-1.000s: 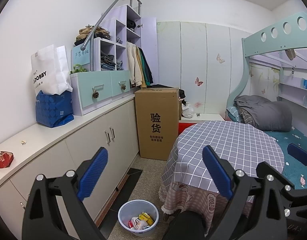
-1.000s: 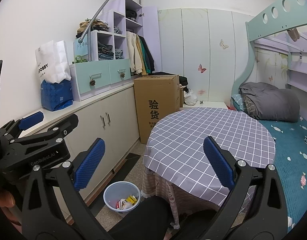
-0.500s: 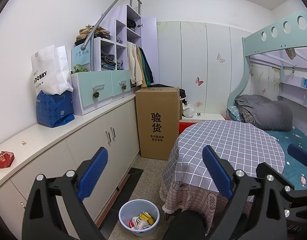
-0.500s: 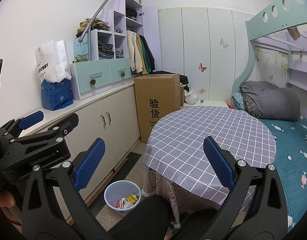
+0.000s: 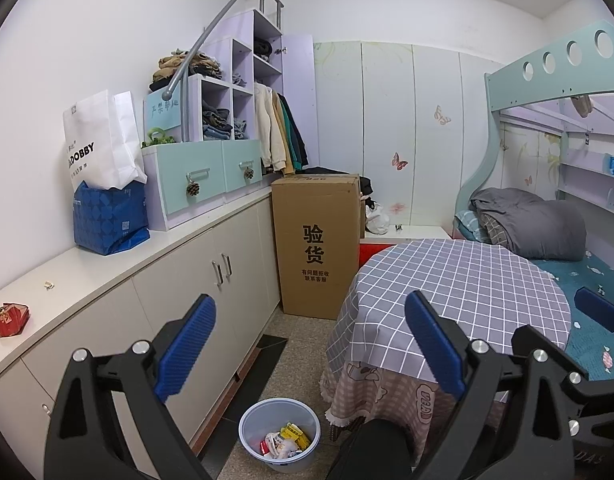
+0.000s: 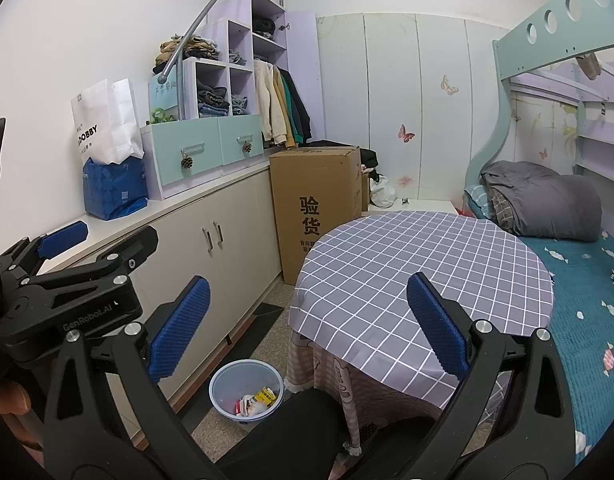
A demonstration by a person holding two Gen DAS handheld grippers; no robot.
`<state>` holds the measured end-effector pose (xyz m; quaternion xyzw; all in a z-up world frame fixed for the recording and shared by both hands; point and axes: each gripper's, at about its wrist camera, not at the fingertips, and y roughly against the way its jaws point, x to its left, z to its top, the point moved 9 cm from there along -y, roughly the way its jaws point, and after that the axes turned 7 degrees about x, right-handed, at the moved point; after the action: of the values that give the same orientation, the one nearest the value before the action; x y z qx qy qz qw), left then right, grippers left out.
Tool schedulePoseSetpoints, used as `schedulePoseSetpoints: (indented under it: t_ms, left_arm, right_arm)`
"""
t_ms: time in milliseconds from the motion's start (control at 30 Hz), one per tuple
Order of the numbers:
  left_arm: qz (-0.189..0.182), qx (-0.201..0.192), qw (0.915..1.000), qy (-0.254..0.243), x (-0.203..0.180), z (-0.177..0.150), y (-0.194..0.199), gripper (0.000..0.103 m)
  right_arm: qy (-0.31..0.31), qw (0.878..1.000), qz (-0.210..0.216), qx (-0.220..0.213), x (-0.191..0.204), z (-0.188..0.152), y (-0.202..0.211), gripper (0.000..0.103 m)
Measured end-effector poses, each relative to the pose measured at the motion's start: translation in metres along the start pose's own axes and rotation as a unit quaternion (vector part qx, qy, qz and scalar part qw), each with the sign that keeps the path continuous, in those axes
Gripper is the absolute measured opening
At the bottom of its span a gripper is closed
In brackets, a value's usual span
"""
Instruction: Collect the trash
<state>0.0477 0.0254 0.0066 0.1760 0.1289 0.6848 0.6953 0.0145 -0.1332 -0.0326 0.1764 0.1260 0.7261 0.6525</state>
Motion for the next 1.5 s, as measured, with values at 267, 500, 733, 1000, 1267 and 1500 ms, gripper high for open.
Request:
schedulePoseSetpoints:
  t_ms: [267,500,733,1000,1267,1500]
  left_arm:
    - [0.000,0.000,1.0000,0.000,0.0016,0.0003,-0.0015,0.094]
    - [0.000,0.002,1.0000,-0.001,0.0031,0.0005,-0.0027,0.094]
    - [0.001,0.002,1.0000,-0.002,0.0051,0.0006,-0.0040,0.094]
    - [0.000,0.004,1.0000,-0.004,0.0075,0.0006,-0.0063,0.094]
    - [0.001,0.004,1.0000,-0.006,0.0071,0.0008,-0.0078,0.094]
    - [0.001,0.005,1.0000,-0.007,0.0088,0.0005,-0.0087,0.094]
  right_arm:
    - [0.001,1.000,0.001,0.000,0.0019,-0.0018,-0.0009,0.097]
    - [0.001,1.000,0.001,0.001,0.0022,-0.0022,-0.0019,0.097]
    - [0.001,1.000,0.003,0.002,0.0036,-0.0039,-0.0026,0.097]
    - [0.001,1.000,0.003,0.003,0.0043,-0.0044,-0.0026,0.097]
    - [0.002,1.000,0.004,0.003,0.0039,-0.0038,-0.0028,0.097]
    - [0.001,1.000,0.005,0.005,0.0016,-0.0054,-0.0037,0.097]
